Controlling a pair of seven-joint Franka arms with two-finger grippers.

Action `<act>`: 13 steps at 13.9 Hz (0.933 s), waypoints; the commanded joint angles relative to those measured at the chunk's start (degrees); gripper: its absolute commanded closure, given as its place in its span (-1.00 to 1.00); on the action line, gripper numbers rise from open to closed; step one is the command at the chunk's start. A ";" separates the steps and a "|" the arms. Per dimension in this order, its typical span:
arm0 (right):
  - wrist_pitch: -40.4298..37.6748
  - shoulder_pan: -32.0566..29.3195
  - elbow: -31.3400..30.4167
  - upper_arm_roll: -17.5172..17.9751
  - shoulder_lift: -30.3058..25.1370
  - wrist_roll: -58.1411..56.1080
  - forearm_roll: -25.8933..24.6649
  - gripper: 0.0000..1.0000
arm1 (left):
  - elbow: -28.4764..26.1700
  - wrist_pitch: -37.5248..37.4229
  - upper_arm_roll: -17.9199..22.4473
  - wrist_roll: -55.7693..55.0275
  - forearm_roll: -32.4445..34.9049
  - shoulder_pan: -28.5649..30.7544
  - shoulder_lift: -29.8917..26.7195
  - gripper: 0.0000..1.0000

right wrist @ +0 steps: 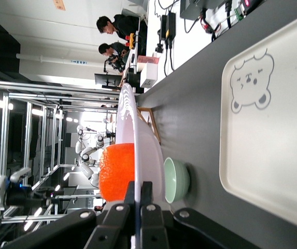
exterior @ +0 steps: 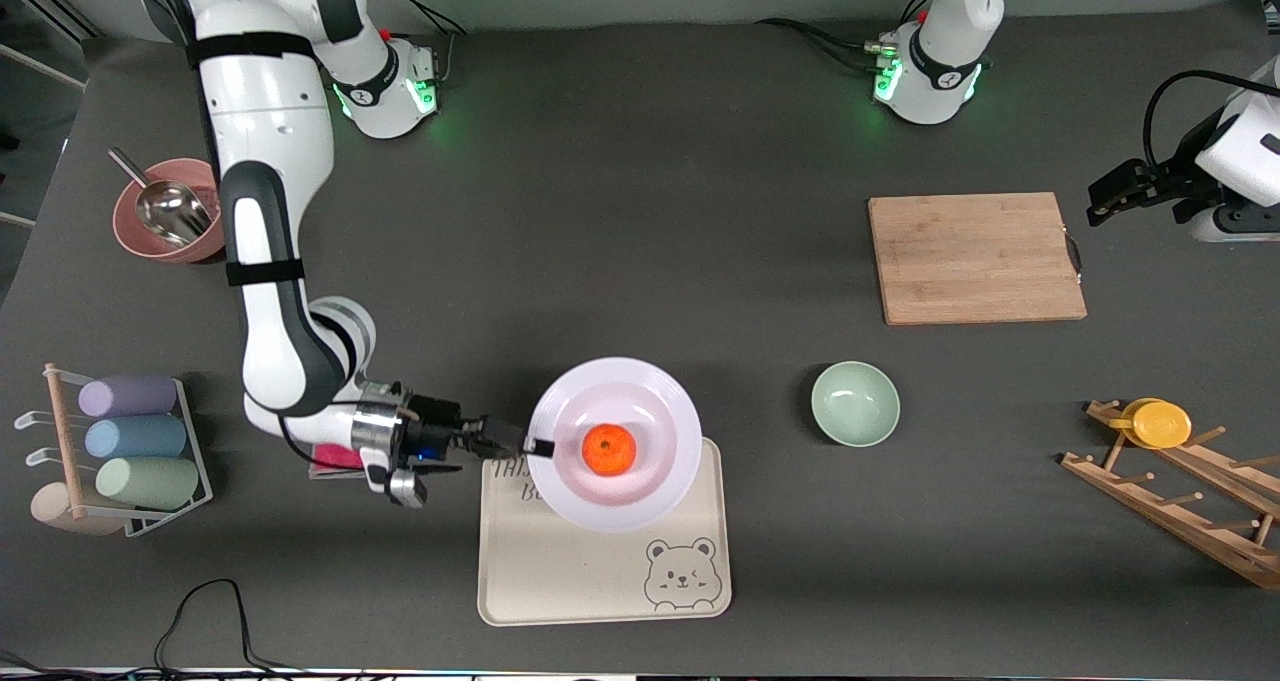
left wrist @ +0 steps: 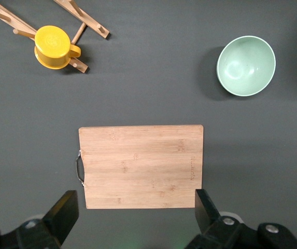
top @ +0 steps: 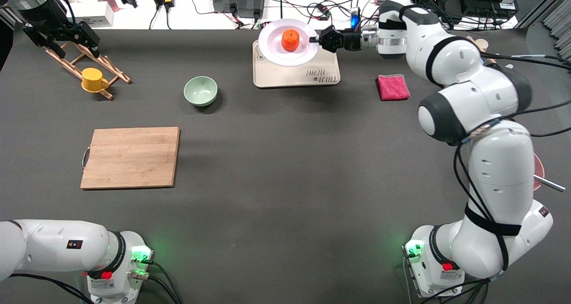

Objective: Place orange and plate with both arms
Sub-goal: 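Slide the plate with the right gripper onto the cream tray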

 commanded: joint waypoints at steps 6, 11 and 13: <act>5.85 -3.33 19.72 0.77 16.08 5.38 0.32 1.00 | -0.33 1.05 0.51 1.01 0.15 -0.48 0.38 -1.00; 5.95 -3.41 19.55 1.21 20.39 -1.29 4.97 1.00 | -0.33 1.31 0.59 1.01 0.15 -0.40 0.91 -1.00; 5.86 -3.41 19.55 1.21 21.53 -2.35 5.07 1.00 | -0.33 1.40 0.59 1.01 0.15 -0.40 1.00 -1.00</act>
